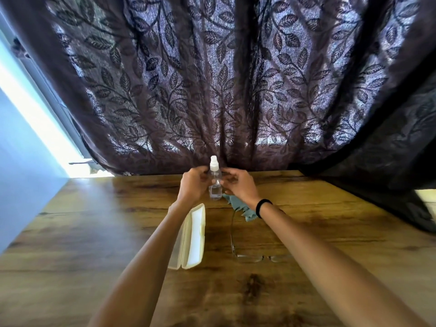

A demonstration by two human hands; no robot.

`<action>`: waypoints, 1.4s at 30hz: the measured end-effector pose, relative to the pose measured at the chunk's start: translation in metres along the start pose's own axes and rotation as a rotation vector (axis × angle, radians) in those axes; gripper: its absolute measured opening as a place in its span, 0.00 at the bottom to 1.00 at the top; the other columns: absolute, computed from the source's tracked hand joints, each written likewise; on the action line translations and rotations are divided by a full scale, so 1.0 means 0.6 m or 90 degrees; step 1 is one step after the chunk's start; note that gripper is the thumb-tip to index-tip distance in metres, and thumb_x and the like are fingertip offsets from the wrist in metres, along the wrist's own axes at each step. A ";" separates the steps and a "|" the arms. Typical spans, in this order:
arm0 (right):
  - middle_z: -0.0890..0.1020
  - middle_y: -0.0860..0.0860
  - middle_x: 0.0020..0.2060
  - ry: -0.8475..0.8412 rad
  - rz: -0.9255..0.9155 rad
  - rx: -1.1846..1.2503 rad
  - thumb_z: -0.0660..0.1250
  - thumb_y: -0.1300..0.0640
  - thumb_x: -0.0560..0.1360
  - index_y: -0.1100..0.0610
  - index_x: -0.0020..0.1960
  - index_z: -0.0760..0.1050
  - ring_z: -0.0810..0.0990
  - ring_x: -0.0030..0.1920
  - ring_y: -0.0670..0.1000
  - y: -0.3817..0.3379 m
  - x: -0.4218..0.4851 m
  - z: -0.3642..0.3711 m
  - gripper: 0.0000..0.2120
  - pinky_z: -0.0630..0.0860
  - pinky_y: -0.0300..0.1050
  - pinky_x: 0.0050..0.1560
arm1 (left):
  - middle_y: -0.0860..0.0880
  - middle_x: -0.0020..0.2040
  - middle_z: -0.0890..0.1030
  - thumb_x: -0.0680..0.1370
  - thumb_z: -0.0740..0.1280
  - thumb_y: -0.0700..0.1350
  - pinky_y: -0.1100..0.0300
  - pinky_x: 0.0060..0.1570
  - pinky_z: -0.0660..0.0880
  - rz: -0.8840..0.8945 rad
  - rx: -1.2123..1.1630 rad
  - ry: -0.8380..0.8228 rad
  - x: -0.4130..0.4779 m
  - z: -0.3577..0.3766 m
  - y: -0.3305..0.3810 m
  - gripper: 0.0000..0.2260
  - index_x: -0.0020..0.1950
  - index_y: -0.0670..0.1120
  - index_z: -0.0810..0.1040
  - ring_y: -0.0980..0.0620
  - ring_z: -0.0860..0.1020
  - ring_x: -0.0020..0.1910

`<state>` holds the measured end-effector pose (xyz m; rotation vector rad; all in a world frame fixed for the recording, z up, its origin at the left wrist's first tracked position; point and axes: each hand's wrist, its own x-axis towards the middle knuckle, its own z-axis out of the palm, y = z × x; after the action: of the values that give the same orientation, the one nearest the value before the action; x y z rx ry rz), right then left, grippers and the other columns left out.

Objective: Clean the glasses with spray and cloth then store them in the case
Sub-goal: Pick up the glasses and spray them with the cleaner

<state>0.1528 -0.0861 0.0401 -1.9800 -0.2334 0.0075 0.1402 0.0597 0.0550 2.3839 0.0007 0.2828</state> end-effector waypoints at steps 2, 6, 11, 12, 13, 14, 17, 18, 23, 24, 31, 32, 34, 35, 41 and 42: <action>0.83 0.57 0.50 0.022 -0.013 0.013 0.72 0.62 0.70 0.60 0.60 0.76 0.82 0.50 0.53 0.000 -0.008 -0.001 0.18 0.78 0.54 0.54 | 0.46 0.43 0.85 0.71 0.73 0.41 0.67 0.36 0.68 0.027 -0.008 0.024 -0.002 0.000 0.006 0.08 0.49 0.43 0.82 0.52 0.81 0.43; 0.83 0.53 0.38 0.065 -0.040 0.045 0.73 0.63 0.69 0.62 0.53 0.80 0.81 0.37 0.42 -0.002 -0.034 -0.018 0.13 0.80 0.38 0.41 | 0.47 0.40 0.85 0.69 0.74 0.42 0.60 0.41 0.76 0.092 -0.051 0.064 -0.014 0.004 0.046 0.08 0.48 0.47 0.84 0.54 0.82 0.41; 0.83 0.53 0.36 0.157 -0.063 0.098 0.73 0.63 0.68 0.58 0.45 0.80 0.79 0.34 0.46 -0.016 -0.073 -0.065 0.07 0.75 0.36 0.37 | 0.46 0.43 0.85 0.68 0.74 0.40 0.59 0.46 0.76 0.153 -0.102 0.093 -0.036 0.016 0.115 0.12 0.51 0.45 0.83 0.52 0.82 0.44; 0.83 0.52 0.36 0.177 -0.071 0.118 0.73 0.62 0.68 0.58 0.46 0.81 0.79 0.35 0.46 -0.020 -0.083 -0.081 0.07 0.75 0.37 0.38 | 0.46 0.43 0.85 0.68 0.75 0.41 0.60 0.46 0.76 0.176 -0.113 0.096 -0.040 0.016 0.133 0.12 0.51 0.45 0.83 0.53 0.82 0.44; 0.83 0.52 0.37 0.194 -0.080 0.130 0.73 0.62 0.68 0.58 0.47 0.81 0.80 0.35 0.46 -0.024 -0.093 -0.099 0.08 0.75 0.38 0.38 | 0.47 0.44 0.85 0.68 0.75 0.42 0.62 0.46 0.76 0.199 -0.128 0.096 -0.044 0.016 0.150 0.13 0.51 0.45 0.83 0.55 0.82 0.43; 0.83 0.51 0.37 0.206 -0.093 0.131 0.73 0.62 0.68 0.56 0.47 0.81 0.80 0.36 0.45 -0.026 -0.104 -0.118 0.08 0.75 0.38 0.39 | 0.48 0.44 0.85 0.68 0.75 0.42 0.65 0.45 0.76 0.218 -0.147 0.089 -0.048 0.017 0.168 0.13 0.52 0.46 0.83 0.58 0.81 0.42; 0.84 0.48 0.37 0.238 -0.106 0.105 0.73 0.63 0.67 0.51 0.46 0.81 0.81 0.37 0.45 -0.028 -0.140 -0.181 0.10 0.76 0.42 0.40 | 0.51 0.43 0.85 0.67 0.76 0.42 0.74 0.42 0.74 0.240 -0.240 0.036 -0.065 0.028 0.219 0.13 0.52 0.45 0.83 0.66 0.79 0.40; 0.84 0.47 0.36 0.247 -0.101 0.094 0.73 0.62 0.67 0.50 0.45 0.81 0.81 0.37 0.45 -0.027 -0.154 -0.201 0.10 0.77 0.43 0.41 | 0.52 0.43 0.84 0.67 0.76 0.42 0.74 0.43 0.74 0.233 -0.282 0.011 -0.071 0.035 0.233 0.14 0.51 0.45 0.83 0.66 0.79 0.40; 0.83 0.51 0.35 0.267 -0.065 0.066 0.76 0.55 0.63 0.47 0.40 0.82 0.81 0.37 0.49 -0.002 -0.230 -0.271 0.08 0.79 0.50 0.42 | 0.52 0.41 0.83 0.65 0.77 0.41 0.68 0.44 0.76 0.178 -0.399 -0.143 -0.105 0.093 0.273 0.14 0.49 0.43 0.83 0.63 0.81 0.41; 0.83 0.51 0.35 0.270 -0.053 0.062 0.76 0.57 0.63 0.46 0.39 0.82 0.81 0.37 0.49 0.007 -0.244 -0.276 0.08 0.78 0.50 0.43 | 0.50 0.42 0.84 0.65 0.77 0.40 0.65 0.46 0.77 0.164 -0.409 -0.168 -0.113 0.107 0.276 0.14 0.49 0.42 0.83 0.60 0.81 0.42; 0.85 0.49 0.37 0.289 0.005 0.036 0.76 0.60 0.64 0.47 0.40 0.81 0.83 0.39 0.49 0.080 -0.304 -0.279 0.10 0.78 0.47 0.44 | 0.41 0.47 0.84 0.65 0.77 0.38 0.70 0.43 0.76 0.131 -0.391 -0.253 -0.157 0.183 0.265 0.15 0.51 0.39 0.82 0.66 0.79 0.37; 0.85 0.48 0.37 0.291 0.003 0.041 0.75 0.60 0.64 0.46 0.41 0.81 0.82 0.38 0.48 0.086 -0.307 -0.276 0.10 0.78 0.46 0.43 | 0.42 0.47 0.84 0.66 0.77 0.38 0.71 0.43 0.76 0.136 -0.386 -0.255 -0.160 0.187 0.262 0.15 0.51 0.39 0.82 0.67 0.79 0.37; 0.84 0.49 0.38 0.309 -0.012 0.046 0.75 0.60 0.65 0.45 0.41 0.80 0.81 0.37 0.45 0.094 -0.309 -0.270 0.11 0.78 0.41 0.41 | 0.43 0.48 0.84 0.66 0.77 0.39 0.71 0.43 0.75 0.149 -0.378 -0.255 -0.162 0.189 0.260 0.16 0.52 0.39 0.82 0.65 0.79 0.39; 0.84 0.51 0.40 0.317 -0.024 0.037 0.75 0.60 0.65 0.47 0.42 0.80 0.81 0.37 0.44 0.097 -0.310 -0.266 0.10 0.77 0.38 0.40 | 0.44 0.48 0.84 0.66 0.76 0.39 0.71 0.44 0.75 0.161 -0.374 -0.254 -0.164 0.188 0.259 0.16 0.52 0.39 0.82 0.65 0.79 0.40; 0.80 0.49 0.50 0.315 -0.091 -0.112 0.68 0.43 0.68 0.51 0.58 0.73 0.79 0.48 0.44 0.107 -0.329 -0.250 0.22 0.77 0.40 0.49 | 0.48 0.55 0.82 0.72 0.72 0.43 0.73 0.51 0.72 0.242 -0.173 -0.263 -0.164 0.139 0.200 0.17 0.60 0.46 0.78 0.61 0.78 0.50; 0.79 0.48 0.52 0.312 -0.095 -0.137 0.68 0.41 0.68 0.52 0.62 0.69 0.78 0.50 0.45 0.110 -0.332 -0.247 0.27 0.76 0.43 0.51 | 0.49 0.56 0.82 0.73 0.71 0.43 0.70 0.53 0.72 0.245 -0.120 -0.253 -0.162 0.123 0.176 0.16 0.60 0.47 0.78 0.59 0.78 0.51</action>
<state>-0.0155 -0.2795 0.0211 -2.1019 -0.0619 -0.6133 0.0519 -0.0758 0.0533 2.1993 -0.6440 -0.0184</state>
